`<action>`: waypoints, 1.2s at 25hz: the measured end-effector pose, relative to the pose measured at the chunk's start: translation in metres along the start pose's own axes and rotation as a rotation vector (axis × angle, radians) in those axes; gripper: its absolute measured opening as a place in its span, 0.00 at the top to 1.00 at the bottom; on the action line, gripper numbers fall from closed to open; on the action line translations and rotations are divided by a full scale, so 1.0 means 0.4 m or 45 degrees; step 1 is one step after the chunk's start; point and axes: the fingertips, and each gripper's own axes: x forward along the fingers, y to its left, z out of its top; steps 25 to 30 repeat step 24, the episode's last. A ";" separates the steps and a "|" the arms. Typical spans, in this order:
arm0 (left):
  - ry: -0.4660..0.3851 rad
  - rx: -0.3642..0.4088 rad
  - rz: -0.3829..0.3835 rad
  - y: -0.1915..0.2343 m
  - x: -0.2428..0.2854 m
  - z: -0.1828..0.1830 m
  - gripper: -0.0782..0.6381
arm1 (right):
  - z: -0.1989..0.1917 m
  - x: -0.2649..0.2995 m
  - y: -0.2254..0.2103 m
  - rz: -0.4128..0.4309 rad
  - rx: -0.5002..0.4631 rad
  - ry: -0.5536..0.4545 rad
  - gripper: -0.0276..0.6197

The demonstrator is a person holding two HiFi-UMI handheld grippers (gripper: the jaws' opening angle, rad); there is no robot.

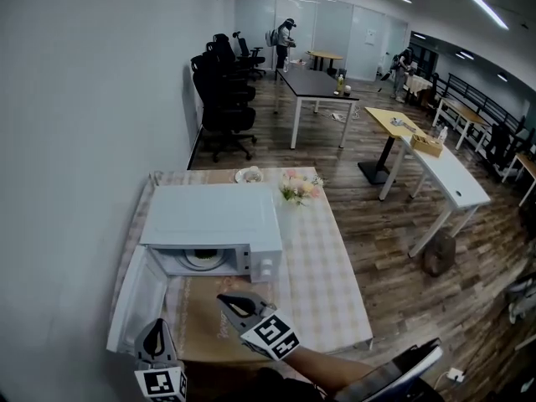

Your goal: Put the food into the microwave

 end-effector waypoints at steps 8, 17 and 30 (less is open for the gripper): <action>-0.030 -0.025 0.013 0.013 -0.059 0.035 0.88 | 0.037 -0.021 0.035 -0.002 0.057 -0.053 0.94; -0.034 -0.072 0.026 -0.006 -0.082 0.041 0.88 | 0.046 -0.043 0.053 0.017 0.075 -0.079 0.94; -0.050 -0.086 0.013 -0.031 -0.084 0.056 0.88 | 0.044 -0.061 0.045 0.012 0.082 -0.079 0.95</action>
